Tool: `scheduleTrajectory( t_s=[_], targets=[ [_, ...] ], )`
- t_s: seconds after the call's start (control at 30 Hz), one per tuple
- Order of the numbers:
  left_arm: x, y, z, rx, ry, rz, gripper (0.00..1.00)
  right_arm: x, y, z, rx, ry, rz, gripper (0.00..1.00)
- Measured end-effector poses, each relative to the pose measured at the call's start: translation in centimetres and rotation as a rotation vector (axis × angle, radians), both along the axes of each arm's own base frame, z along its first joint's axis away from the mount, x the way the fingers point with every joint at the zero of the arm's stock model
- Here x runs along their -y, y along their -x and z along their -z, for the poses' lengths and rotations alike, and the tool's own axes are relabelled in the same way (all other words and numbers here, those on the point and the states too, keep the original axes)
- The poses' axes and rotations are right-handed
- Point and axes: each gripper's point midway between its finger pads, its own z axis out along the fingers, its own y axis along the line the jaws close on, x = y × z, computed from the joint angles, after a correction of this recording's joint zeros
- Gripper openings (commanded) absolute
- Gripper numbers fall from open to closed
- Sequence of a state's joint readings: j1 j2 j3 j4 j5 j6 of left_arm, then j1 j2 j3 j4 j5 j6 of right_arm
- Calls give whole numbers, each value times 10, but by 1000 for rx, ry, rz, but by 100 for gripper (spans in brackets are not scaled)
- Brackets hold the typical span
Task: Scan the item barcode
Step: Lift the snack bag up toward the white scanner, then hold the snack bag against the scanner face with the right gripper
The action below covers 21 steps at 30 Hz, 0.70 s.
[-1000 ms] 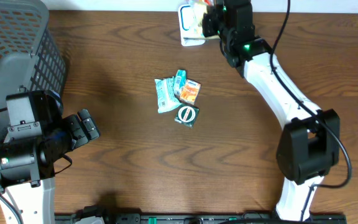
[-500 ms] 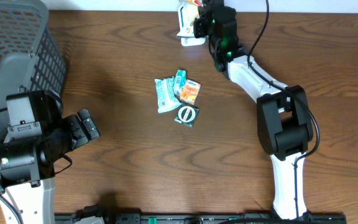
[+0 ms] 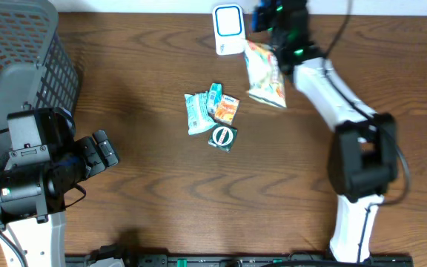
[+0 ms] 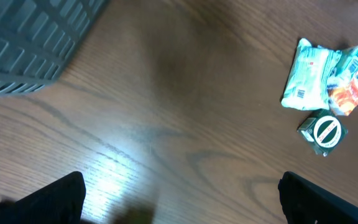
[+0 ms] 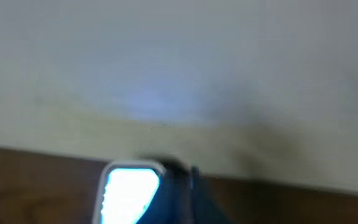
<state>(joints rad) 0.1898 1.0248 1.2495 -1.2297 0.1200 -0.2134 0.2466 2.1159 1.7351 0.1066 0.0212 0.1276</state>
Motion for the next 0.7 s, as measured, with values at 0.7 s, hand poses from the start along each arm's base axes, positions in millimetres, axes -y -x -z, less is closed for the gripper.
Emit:
scheduleTrajectory(
  t_s=[0.7],
  targets=[
    [0, 0, 0, 0, 0, 0, 97, 22, 75, 189, -706, 127, -34, 75]
  ],
)
